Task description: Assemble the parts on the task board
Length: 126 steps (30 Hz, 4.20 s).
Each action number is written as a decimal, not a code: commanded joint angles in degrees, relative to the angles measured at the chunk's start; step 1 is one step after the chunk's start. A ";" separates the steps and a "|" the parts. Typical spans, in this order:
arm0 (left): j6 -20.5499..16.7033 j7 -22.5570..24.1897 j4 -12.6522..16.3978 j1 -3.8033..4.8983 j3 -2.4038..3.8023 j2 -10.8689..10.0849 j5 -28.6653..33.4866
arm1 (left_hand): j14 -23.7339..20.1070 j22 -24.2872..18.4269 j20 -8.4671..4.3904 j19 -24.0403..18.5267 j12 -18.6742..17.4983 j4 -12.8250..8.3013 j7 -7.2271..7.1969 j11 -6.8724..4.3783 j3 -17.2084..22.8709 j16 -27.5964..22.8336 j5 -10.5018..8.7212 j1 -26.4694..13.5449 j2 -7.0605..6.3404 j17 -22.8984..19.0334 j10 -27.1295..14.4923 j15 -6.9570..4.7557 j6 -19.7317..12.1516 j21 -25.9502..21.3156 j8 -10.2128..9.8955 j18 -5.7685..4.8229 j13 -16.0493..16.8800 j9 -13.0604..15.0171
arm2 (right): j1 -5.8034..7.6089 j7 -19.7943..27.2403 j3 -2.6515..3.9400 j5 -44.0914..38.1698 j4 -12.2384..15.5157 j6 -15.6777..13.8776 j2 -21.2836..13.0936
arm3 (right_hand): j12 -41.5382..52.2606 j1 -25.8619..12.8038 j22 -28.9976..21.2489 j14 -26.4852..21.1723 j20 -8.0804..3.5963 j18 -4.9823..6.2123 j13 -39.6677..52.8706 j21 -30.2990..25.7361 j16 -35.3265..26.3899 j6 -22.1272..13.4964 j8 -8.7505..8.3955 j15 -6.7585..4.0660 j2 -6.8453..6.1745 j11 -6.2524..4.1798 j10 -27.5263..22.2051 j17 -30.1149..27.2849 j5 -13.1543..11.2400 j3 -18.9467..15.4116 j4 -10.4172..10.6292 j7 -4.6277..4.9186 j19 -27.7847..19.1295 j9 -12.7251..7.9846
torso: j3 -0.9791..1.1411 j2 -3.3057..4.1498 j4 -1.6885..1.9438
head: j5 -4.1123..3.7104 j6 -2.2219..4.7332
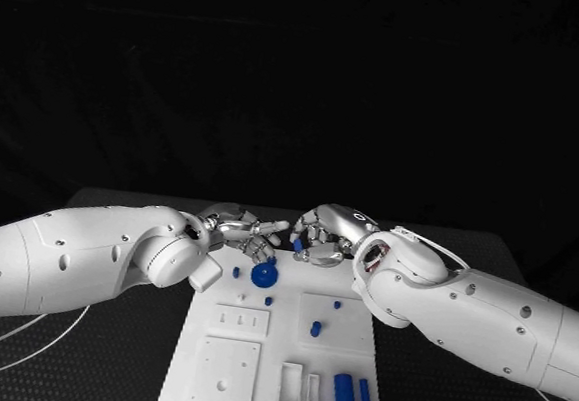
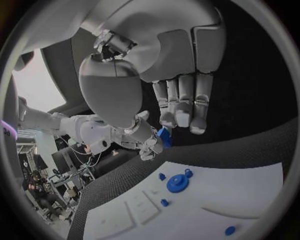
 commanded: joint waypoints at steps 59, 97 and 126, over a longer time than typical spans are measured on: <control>0.19 -2.33 2.85 0.04 -0.24 -0.65 -0.76 | 1.95 0.92 -1.44 -0.55 3.41 -0.05 -3.35 -2.67 -2.05 4.84 -0.29 4.93 1.38 2.91 5.41 -1.71 7.11 1.65 3.31 -0.43 3.50 2.37 | -0.26 -2.44 -0.09 -5.25 0.43 0.68 3.30 | 0.19 -0.72 0.49 2.46 -1.48 -0.96 -0.30 0.86 0.19 8.32 0.13 -0.28 -2.59 -0.14 2.17 -0.79 -0.26 5.34 0.47 1.96 2.34 0.32 | -0.18 -0.39 0.03 | -0.33 -0.35; 2.50 -5.29 3.31 0.01 -0.21 -0.50 2.82 | -3.06 1.20 -3.13 -4.84 28.57 -2.90 -5.33 -4.85 -1.02 18.70 34.02 3.04 -2.95 3.97 -4.82 -3.01 5.24 3.26 13.32 -3.55 18.54 14.55 | -0.65 -2.86 -0.23 -5.58 -0.55 1.26 4.35 | 0.07 -0.76 0.39 2.57 -1.58 -0.96 -0.34 0.78 0.11 8.35 0.19 -0.28 -2.63 -0.18 2.28 -0.92 -0.26 5.68 0.28 1.91 2.45 0.48 | -0.24 -0.41 0.12 | -0.43 -0.95; 2.64 -7.46 3.38 -0.02 -0.21 -0.55 3.00 | -5.80 1.16 -2.47 -7.68 35.35 -5.52 -5.49 -4.92 1.31 23.70 31.27 4.72 -0.73 1.89 -8.10 -2.70 2.92 5.02 19.12 -3.55 17.91 12.67 | -0.92 -2.86 -0.30 -5.65 -0.80 2.20 4.61 | 0.02 -0.75 0.35 2.66 -1.62 -0.96 -0.34 0.77 0.10 8.40 0.23 -0.31 -2.68 -0.22 2.36 -0.99 -0.26 5.92 0.16 1.86 2.53 0.59 | -0.25 -0.38 0.15 | -0.38 -1.45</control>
